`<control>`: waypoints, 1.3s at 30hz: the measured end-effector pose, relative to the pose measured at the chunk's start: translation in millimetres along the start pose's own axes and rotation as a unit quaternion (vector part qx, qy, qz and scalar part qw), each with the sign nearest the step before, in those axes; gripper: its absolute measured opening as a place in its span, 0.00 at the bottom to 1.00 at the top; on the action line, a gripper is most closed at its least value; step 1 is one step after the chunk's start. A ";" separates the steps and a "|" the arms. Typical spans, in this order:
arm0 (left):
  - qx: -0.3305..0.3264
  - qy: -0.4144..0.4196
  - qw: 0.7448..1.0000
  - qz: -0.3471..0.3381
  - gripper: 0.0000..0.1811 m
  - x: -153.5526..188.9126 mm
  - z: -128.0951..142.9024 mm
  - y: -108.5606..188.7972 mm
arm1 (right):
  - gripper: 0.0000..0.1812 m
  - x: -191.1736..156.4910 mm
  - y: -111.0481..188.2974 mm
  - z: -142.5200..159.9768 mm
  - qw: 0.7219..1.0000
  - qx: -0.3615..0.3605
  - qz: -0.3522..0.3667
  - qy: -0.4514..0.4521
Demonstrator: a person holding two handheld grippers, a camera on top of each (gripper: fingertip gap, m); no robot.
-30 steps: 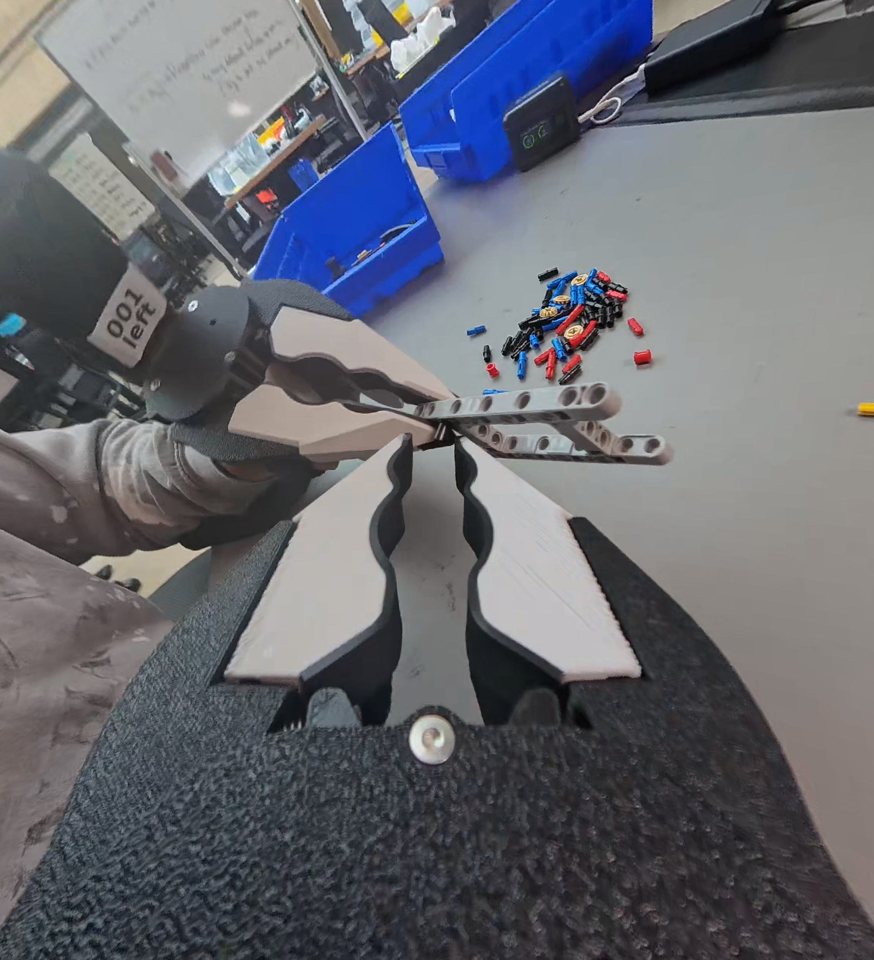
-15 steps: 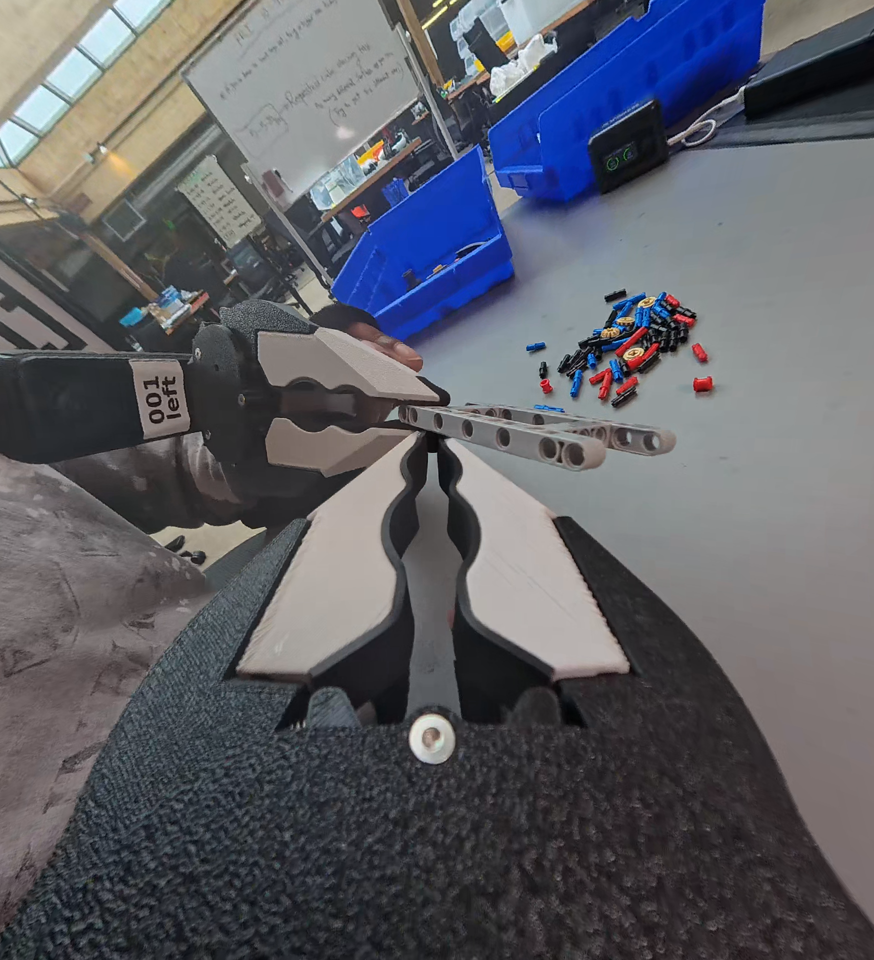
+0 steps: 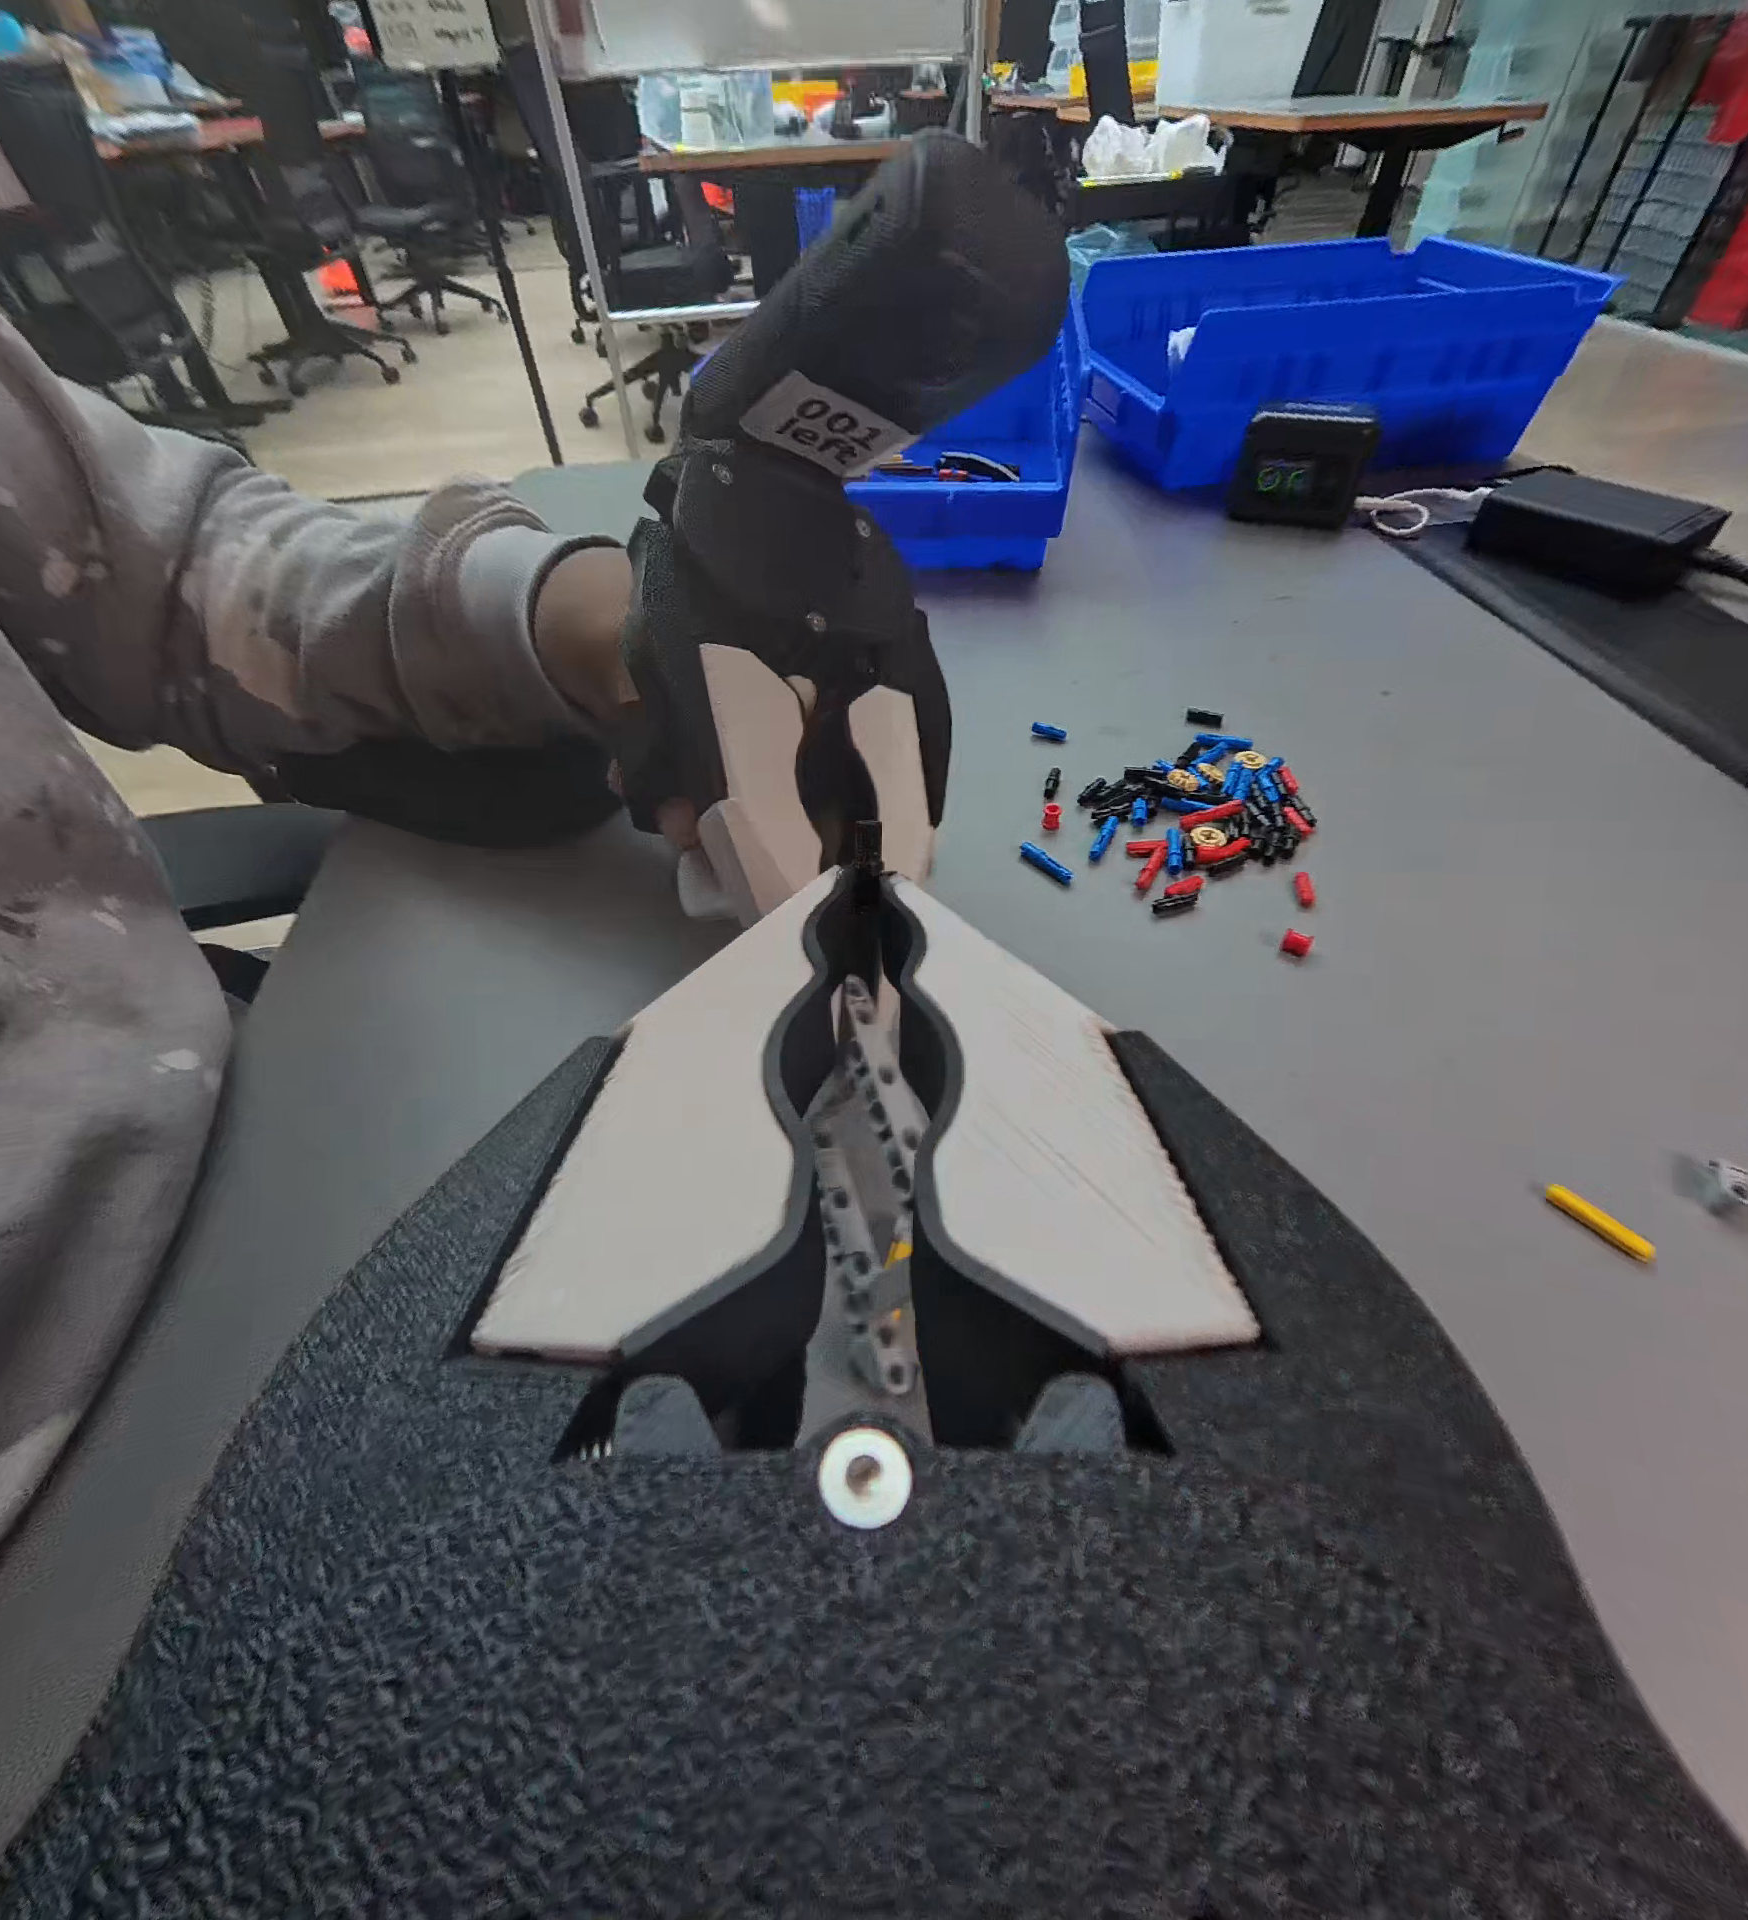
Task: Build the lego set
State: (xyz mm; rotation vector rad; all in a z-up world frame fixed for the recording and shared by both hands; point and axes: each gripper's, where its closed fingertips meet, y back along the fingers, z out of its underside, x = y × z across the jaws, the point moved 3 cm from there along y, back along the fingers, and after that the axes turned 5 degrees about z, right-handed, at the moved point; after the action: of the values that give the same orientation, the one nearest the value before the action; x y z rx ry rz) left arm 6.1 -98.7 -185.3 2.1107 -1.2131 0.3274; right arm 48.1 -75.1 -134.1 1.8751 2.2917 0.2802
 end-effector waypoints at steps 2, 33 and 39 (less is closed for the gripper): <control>-0.032 0.042 0.998 0.034 0.04 1.0 13.3 -9.2 | 0.02 6.1 3.7 2.6 0.999 -0.019 0.028 0.032; 0.018 -0.049 0.959 -0.280 0.03 -94.1 -2.7 70.9 | 0.13 40.4 39.3 89.2 0.964 -0.243 0.017 0.108; 0.032 -0.072 0.974 -0.211 0.15 -69.7 -10.3 49.8 | 0.16 29.2 24.6 96.6 0.960 -0.254 -0.004 0.116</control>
State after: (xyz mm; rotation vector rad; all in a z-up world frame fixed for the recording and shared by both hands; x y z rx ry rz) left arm -71.8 -62.3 -192.3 2.4132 -0.8044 0.0221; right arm 89.5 -37.9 -221.9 1.6317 2.0835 1.0269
